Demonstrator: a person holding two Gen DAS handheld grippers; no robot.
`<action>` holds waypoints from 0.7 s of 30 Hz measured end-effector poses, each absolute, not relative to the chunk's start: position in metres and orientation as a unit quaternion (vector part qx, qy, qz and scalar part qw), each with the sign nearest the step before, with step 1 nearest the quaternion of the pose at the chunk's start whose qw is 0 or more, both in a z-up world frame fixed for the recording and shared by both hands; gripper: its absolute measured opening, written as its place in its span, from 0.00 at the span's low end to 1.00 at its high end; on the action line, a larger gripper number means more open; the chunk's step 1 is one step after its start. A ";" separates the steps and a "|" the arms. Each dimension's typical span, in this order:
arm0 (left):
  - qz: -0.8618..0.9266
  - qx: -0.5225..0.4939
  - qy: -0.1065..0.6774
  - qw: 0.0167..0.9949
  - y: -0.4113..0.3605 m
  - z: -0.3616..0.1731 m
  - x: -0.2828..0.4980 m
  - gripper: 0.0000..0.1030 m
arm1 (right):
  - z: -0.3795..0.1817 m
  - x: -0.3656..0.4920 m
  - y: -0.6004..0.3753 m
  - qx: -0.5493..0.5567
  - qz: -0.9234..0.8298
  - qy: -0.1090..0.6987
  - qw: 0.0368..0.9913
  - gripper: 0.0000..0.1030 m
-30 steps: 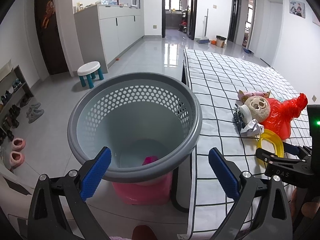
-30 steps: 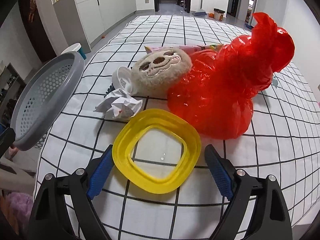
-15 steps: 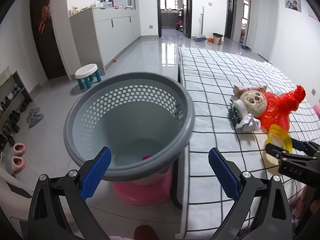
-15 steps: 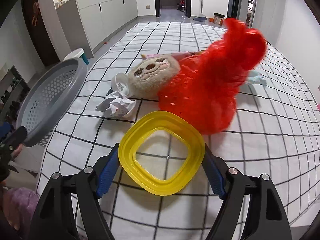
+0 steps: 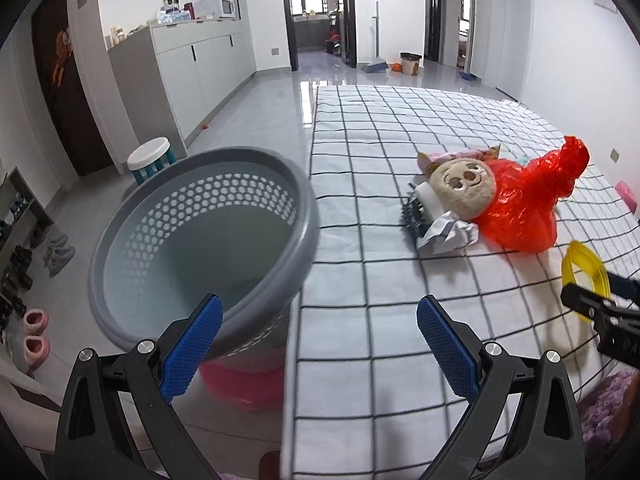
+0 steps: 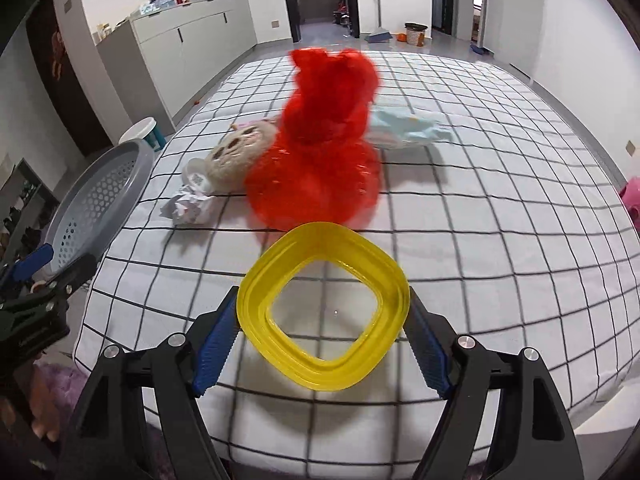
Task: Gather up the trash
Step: 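Close the right tool on the yellow plastic ring and lift it, then grasp the crumpled white paper with the left tool while the right tool holds the ring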
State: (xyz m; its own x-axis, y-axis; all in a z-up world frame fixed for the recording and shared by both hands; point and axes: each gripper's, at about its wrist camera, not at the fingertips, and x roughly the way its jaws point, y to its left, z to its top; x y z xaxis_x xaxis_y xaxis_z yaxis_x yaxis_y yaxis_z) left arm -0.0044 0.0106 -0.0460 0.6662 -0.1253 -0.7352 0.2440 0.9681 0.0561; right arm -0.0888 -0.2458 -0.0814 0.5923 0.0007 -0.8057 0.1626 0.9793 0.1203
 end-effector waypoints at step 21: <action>-0.134 0.081 0.409 0.899 -0.076 -0.065 0.035 0.93 | -0.074 -0.102 -0.289 0.154 -0.034 0.429 0.889 0.73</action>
